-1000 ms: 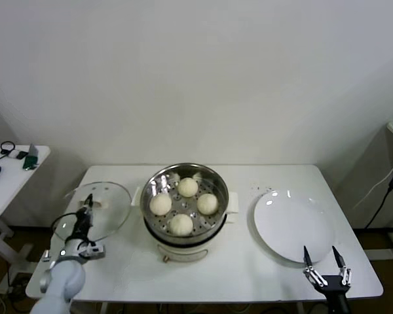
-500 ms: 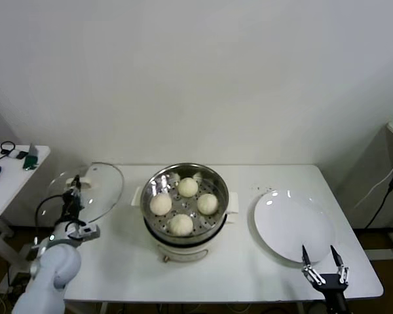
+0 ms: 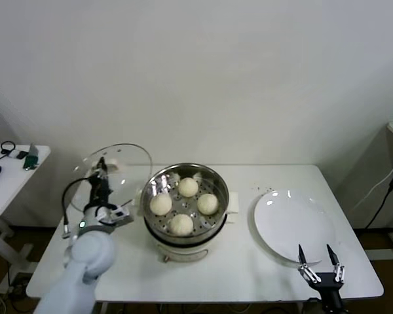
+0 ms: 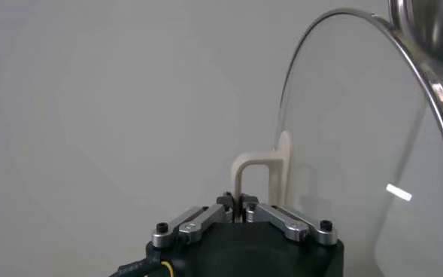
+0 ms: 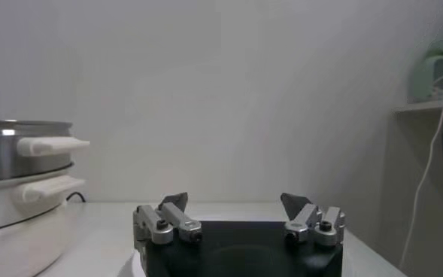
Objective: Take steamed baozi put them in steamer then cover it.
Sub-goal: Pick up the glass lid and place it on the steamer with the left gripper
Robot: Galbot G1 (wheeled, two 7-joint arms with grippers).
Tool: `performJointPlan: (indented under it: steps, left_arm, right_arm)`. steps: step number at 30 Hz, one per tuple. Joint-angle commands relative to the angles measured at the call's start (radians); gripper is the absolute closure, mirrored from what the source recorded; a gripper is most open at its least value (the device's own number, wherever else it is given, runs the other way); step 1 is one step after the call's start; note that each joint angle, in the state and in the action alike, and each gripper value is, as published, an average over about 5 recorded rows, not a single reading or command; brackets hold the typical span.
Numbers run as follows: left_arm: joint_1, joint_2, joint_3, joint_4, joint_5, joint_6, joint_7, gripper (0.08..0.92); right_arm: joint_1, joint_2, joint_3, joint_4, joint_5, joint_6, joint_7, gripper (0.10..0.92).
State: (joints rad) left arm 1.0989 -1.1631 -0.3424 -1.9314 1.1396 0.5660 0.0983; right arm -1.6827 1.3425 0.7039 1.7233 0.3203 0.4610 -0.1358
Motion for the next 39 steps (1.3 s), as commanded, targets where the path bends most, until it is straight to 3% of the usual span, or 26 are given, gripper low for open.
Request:
performJointPlan:
  steps: [1, 7, 12, 28, 39]
  left_arm:
    - [-0.063, -0.204, 0.24, -0.113, 0.266, 0.14, 0.161, 0.857]
    - [-0.04, -0.387, 0.306, -0.071, 0.46, 0.108, 0.191, 0.857]
    - [0.017, -0.49, 0.358, -0.021, 0.557, 0.066, 0.152, 0.857]
    - [0.079, -0.495, 0.353, 0.095, 0.65, 0.028, 0.039, 0.857]
    - [0.078, -0.495, 0.342, 0.142, 0.652, 0.025, 0.004, 0.857]
  right_arm:
    - [0.023, 0.003, -0.013, -0.02, -0.021, -0.002, 0.007, 0.203]
    - [0.054, -0.001, -0.025, -0.04, -0.024, -0.004, 0.013, 0.203]
    - [0.077, -0.009, -0.028, -0.051, -0.019, 0.003, 0.019, 0.203]
    - [0.093, -0.033, -0.032, -0.076, 0.008, 0.031, 0.023, 0.203]
    - [0.093, -0.033, -0.033, -0.08, 0.011, 0.035, 0.022, 0.203]
